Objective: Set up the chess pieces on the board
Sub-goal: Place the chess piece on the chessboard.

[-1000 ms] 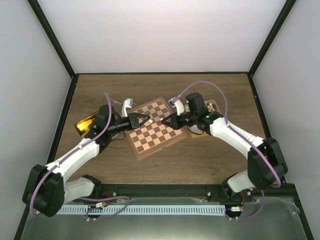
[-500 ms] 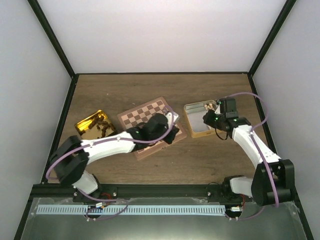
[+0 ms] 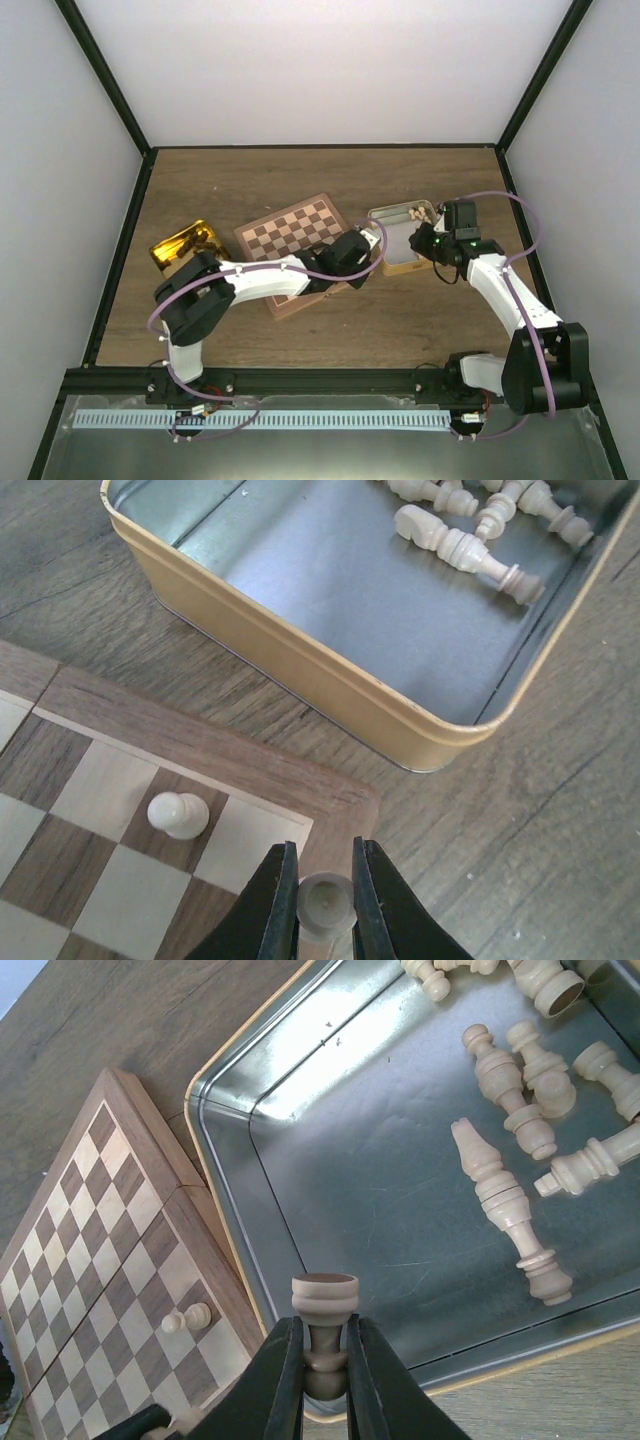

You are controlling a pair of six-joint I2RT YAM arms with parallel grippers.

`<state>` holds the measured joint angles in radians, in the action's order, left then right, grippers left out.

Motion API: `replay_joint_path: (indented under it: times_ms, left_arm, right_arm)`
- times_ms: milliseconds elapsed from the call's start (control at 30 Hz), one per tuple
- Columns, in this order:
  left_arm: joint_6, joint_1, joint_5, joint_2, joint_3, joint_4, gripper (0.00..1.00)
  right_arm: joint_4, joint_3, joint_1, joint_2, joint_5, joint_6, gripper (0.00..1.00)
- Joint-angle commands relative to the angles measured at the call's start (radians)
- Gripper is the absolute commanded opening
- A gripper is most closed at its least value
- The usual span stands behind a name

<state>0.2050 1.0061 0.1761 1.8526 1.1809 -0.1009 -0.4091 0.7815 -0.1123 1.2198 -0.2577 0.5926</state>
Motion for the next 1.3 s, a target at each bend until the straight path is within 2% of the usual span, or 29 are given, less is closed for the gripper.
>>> replay_joint_path:
  times_ms: [0, 200, 633, 933, 1267]
  left_arm:
    - [0.005, 0.0, 0.028, 0.045, 0.05, -0.035, 0.04]
    - [0.01, -0.009, 0.04, 0.072, 0.057, -0.028, 0.04]
    - [0.154, -0.015, 0.094, 0.11, 0.065, 0.028, 0.04]
    - [0.162, -0.022, 0.095, 0.145, 0.099, 0.032, 0.04]
    - [0.149, -0.022, 0.094, 0.128, 0.074, 0.055, 0.18]
  right_arm:
    - [0.02, -0.003, 0.01, -0.02, -0.009, -0.002, 0.05]
    - [0.018, 0.0, 0.01, -0.029, -0.012, -0.006, 0.05]
    - [0.003, 0.015, 0.01, -0.042, -0.026, 0.002, 0.05]
    - [-0.003, 0.017, 0.01, -0.055, -0.025, 0.001, 0.06]
    - [0.001, 0.019, 0.01, -0.053, -0.03, 0.007, 0.06]
